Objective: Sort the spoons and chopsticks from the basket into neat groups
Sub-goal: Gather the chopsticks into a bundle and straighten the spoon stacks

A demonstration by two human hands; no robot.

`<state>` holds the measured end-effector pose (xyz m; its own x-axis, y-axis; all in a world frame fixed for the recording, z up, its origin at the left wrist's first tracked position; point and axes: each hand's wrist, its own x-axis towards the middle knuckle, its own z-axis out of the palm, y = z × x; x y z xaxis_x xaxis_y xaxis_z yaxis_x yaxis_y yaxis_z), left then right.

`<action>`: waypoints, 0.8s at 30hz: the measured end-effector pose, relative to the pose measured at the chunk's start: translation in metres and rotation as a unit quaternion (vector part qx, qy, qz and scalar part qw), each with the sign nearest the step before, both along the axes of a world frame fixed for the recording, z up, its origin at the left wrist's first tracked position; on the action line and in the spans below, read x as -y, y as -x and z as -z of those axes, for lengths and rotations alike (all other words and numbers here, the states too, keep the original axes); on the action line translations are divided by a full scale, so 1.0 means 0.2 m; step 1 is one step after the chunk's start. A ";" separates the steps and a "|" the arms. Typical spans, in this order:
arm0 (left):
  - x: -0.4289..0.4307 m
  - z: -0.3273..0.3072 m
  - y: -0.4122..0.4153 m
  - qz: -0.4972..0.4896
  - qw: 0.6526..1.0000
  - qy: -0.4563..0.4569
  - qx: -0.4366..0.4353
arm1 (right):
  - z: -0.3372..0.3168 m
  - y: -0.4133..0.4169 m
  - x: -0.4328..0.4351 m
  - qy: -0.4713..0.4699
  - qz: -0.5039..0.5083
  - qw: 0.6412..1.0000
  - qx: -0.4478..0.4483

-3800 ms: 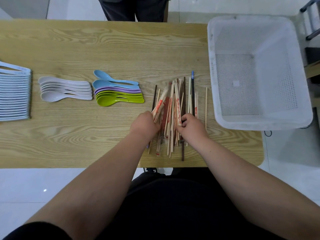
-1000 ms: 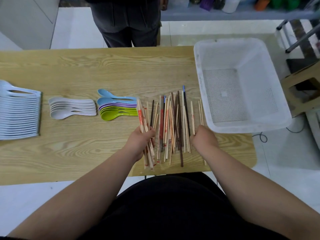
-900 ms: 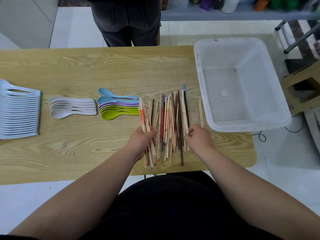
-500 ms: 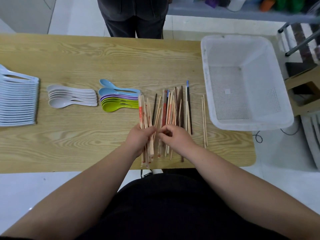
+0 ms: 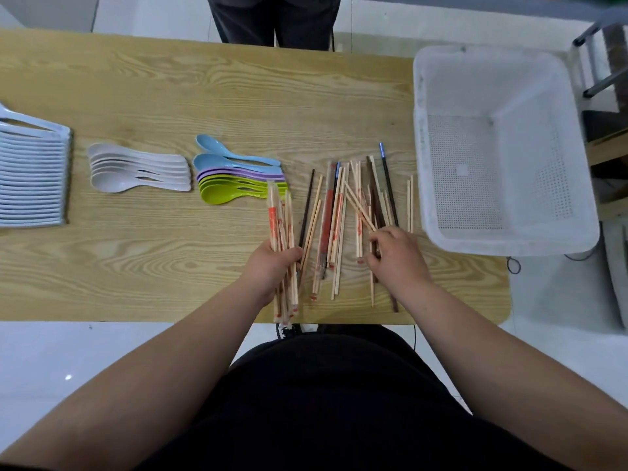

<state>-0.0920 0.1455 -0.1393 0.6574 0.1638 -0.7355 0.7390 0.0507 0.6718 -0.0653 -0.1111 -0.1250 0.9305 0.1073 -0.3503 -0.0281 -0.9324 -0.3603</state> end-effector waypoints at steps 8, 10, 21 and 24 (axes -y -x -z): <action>0.01 -0.02 -0.05 0.000 1.000 0.026 0.005 | -0.02 -0.14 -0.05 0.011 0.072 0.997 -0.022; 0.02 -0.02 -0.06 0.004 1.000 0.028 0.007 | -0.02 -0.17 -0.07 -0.006 0.108 0.993 -0.053; 0.05 -0.04 -0.09 0.002 0.996 0.086 0.019 | -0.15 -0.11 -0.13 -0.224 0.206 0.943 -0.132; 0.12 -0.06 -0.10 0.014 0.992 0.118 0.042 | -0.21 -0.05 -0.25 -0.292 0.160 0.928 -0.168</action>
